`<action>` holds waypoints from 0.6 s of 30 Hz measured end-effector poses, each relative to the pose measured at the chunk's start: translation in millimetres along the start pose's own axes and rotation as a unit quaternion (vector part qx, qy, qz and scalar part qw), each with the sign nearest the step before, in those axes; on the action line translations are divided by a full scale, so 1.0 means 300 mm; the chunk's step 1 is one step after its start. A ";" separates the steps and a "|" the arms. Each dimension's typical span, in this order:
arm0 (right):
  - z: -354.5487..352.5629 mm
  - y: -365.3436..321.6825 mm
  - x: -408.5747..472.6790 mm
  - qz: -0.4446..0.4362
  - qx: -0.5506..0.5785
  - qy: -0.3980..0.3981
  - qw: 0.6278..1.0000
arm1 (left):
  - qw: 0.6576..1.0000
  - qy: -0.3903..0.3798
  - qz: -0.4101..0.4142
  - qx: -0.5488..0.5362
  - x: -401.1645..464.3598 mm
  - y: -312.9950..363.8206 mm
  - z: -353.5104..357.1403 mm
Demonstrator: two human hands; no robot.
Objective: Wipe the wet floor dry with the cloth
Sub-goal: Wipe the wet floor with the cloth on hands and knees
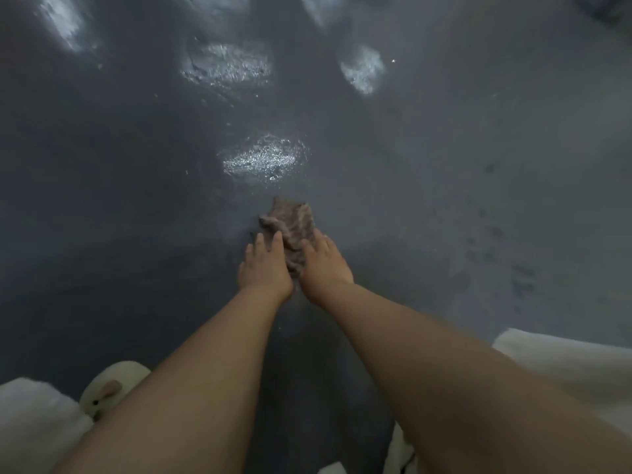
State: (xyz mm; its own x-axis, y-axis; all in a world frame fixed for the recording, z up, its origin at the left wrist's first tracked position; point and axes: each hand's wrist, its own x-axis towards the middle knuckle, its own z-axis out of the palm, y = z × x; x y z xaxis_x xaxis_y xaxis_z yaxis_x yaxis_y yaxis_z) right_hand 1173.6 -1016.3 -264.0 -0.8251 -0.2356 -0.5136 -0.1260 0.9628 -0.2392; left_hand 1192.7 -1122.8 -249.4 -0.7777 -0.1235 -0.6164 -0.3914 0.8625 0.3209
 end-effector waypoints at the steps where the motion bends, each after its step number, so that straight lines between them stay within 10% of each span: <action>1: 0.021 0.004 0.040 -0.017 -0.023 -0.003 1.000 | 1.000 -0.005 -0.012 -0.013 0.025 -0.009 0.012; 18: 0.164 0.169 0.307 -0.149 -0.094 0.055 0.983 | 0.999 0.048 0.007 0.014 0.268 0.046 0.189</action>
State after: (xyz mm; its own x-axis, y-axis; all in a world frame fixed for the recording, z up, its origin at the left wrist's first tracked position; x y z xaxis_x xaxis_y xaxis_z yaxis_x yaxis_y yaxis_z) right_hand 1118.5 -995.7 -363.9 -0.7894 -0.5043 -0.3502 -0.4616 0.8635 -0.2031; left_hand 1152.8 -1092.9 -335.3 -0.8269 -0.1572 -0.5399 -0.3682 0.8771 0.3084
